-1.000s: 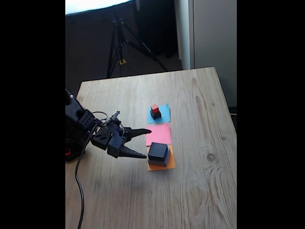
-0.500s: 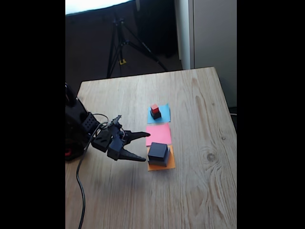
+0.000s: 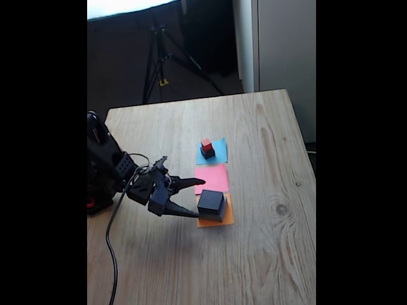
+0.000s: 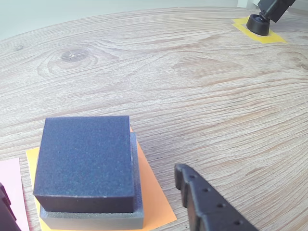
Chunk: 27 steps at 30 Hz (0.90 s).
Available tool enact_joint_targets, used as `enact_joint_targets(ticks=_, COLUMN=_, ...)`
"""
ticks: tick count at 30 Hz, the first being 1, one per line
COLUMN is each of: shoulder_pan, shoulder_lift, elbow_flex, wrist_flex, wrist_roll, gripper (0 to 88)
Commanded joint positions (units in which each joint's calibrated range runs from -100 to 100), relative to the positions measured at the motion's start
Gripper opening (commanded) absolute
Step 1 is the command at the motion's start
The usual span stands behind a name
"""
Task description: Tower of hanoi
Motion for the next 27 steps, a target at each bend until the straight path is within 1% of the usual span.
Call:
enact_joint_targets(ticks=1, shoulder_pan=-0.01, shoulder_lift=0.6, elbow_flex=-2.79, wrist_flex=-1.27, wrist_roll=-0.44, gripper=42.0)
enact_joint_targets(ticks=4, shoulder_pan=-0.18, shoulder_lift=1.58, elbow_flex=-3.98, wrist_flex=-1.27, wrist_roll=-0.95, gripper=41.8)
enact_joint_targets(ticks=11, shoulder_pan=-0.6, shoulder_lift=3.93, elbow_flex=-5.34, wrist_flex=-1.84, wrist_roll=0.56, gripper=40.8)
enact_joint_targets(ticks=27, shoulder_pan=-2.6, shoulder_lift=6.12, elbow_flex=-5.98, wrist_flex=-2.89, wrist_roll=1.06, gripper=39.6)
